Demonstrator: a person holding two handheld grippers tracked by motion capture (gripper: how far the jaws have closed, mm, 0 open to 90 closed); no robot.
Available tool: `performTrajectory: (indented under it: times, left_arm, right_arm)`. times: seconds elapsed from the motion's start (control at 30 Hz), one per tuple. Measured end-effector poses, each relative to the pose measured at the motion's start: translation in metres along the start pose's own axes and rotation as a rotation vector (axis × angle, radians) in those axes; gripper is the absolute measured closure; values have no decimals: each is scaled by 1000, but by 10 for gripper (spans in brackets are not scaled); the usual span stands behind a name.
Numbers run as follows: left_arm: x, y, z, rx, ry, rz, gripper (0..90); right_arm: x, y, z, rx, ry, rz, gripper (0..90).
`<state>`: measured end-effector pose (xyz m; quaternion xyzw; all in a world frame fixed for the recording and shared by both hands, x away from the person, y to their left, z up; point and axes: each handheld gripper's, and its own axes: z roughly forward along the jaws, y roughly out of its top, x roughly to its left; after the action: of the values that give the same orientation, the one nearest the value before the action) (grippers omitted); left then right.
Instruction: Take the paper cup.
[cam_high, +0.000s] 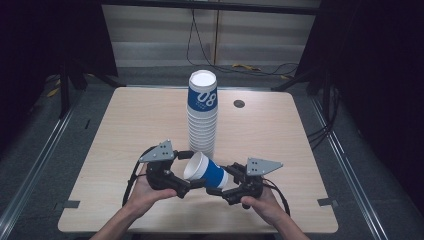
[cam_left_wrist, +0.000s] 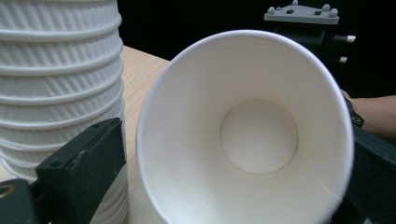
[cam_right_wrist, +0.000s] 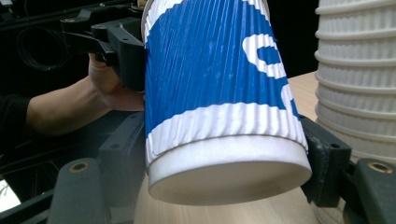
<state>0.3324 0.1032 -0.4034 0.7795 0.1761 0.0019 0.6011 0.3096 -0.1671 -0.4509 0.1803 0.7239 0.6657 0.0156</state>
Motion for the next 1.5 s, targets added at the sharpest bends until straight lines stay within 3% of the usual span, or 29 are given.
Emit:
performTrajectory:
  times: [0.2,0.47,0.6,0.87,1.07,1.27,1.5]
  left_arm:
    - [0,1,3,-9,-26,-27,86]
    - [-2,2,9,0,-36,-20,71]
    - [-3,0,9,5,-40,-24,77]
    - [-1,0,4,-14,-88,-27,158]
    - [-5,0,3,-18,-75,12,178]
    - [-7,3,2,-22,-62,18,176]
    - [-5,5,-9,-37,-43,27,171]
  right_arm:
    - [0,1,0,-3,-3,-5,284]
    - [0,2,-2,-11,-5,-19,282]
    - [1,2,0,-2,3,-27,282]
    - [-1,2,0,30,23,-7,259]
    - [-1,1,2,59,21,5,224]
    - [-2,-2,3,111,-12,43,162]
    - [-6,-3,3,154,-52,23,148]
